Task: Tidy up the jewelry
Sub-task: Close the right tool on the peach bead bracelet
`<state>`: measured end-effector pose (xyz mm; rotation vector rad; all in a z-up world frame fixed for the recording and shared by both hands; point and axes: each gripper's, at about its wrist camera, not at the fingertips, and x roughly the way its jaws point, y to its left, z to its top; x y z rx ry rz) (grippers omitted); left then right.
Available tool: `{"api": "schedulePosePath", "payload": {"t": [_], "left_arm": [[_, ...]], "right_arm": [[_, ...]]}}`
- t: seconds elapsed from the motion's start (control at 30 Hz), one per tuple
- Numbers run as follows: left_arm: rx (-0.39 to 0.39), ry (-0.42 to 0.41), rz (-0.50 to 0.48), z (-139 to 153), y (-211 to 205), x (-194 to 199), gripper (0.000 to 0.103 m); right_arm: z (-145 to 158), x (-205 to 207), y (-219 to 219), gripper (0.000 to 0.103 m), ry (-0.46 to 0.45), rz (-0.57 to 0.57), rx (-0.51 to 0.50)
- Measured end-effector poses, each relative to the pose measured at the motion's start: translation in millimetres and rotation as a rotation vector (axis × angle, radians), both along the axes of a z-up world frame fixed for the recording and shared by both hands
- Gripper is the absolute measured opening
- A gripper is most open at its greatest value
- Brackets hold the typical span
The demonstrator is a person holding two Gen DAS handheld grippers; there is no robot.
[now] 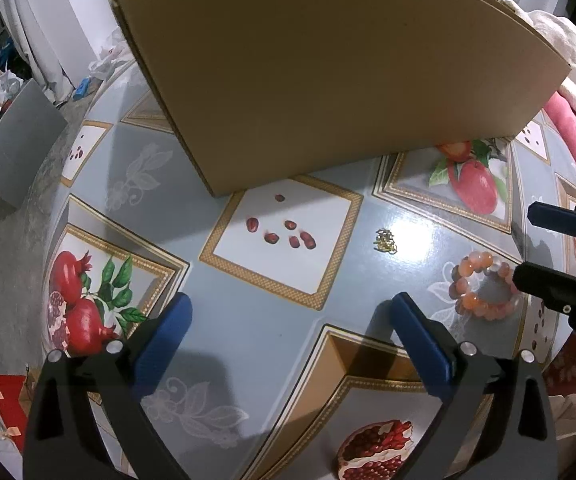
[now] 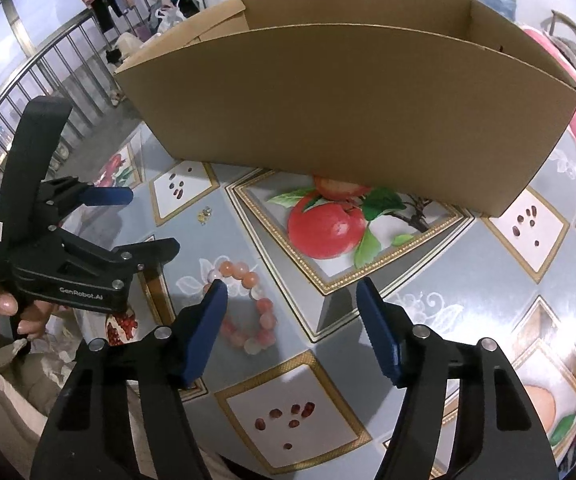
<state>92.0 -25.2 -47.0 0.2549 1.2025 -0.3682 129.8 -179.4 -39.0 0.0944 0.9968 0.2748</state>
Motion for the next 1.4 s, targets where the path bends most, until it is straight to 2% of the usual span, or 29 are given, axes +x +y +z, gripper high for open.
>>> {"api": "schedulePosePath", "payload": {"t": [0.57,0.8,1.1,1.4], "left_arm": [[-0.01,-0.033,-0.016,2.8,-2.3,-4.0,0.099],[-0.017,-0.048,-0.023,0.8,1.0,-7.3,0.099],[-0.019,-0.054,-0.028,1.3,1.8,-9.2,0.099],[-0.02,-0.056,-0.029,1.8,1.3,-8.0,0.099]], "right_arm": [[-3.0,-1.5,2.7,0.05,0.009,-0.012,-0.01],[-3.3,-4.5,7.1,0.038,0.009,0.014,-0.009],[-7.5,-7.3,25.8,0.028,0.005,0.069,-0.066],[-11.4,-4.3,28.5,0.008,0.006,0.061,-0.086]]}}
